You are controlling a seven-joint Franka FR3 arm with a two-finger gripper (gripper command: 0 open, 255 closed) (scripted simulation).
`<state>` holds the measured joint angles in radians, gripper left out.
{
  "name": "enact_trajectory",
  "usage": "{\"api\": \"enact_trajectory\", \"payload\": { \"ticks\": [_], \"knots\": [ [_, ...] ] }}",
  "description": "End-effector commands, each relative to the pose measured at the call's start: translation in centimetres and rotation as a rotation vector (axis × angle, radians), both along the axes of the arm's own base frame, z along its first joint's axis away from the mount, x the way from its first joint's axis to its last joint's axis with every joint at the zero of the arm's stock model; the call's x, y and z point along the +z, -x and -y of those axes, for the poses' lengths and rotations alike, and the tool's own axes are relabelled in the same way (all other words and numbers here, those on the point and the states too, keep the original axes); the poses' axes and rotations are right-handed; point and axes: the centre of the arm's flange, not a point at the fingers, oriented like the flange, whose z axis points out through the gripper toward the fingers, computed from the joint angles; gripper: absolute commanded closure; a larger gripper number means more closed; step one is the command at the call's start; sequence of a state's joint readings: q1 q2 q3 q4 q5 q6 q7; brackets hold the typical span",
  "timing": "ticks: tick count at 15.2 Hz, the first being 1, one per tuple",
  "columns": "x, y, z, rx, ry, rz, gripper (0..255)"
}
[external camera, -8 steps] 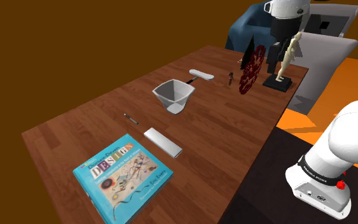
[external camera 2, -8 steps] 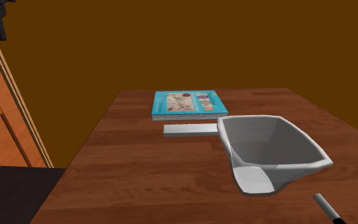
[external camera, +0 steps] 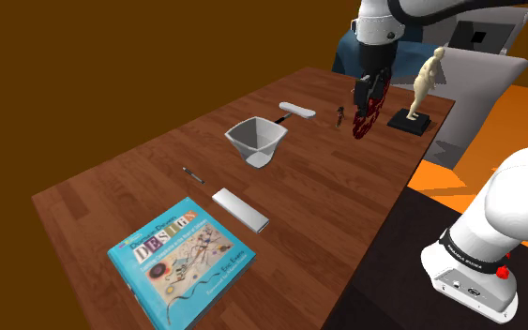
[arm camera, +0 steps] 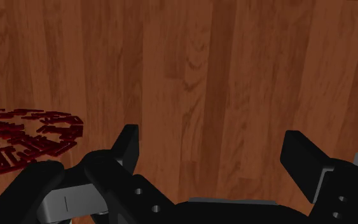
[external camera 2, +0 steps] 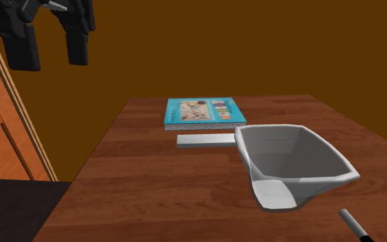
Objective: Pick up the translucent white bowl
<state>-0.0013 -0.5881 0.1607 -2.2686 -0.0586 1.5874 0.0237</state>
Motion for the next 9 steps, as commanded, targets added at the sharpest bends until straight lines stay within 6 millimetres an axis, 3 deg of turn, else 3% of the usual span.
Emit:
{"api": "enact_trajectory", "payload": {
  "ticks": [1,9],
  "knots": [
    [-1.0,-1.9,-1.4,0.000,0.009,0.003,0],
    [-5.1,-10.0,-7.1,-0.001,0.045,0.012,0]
  ]
}}
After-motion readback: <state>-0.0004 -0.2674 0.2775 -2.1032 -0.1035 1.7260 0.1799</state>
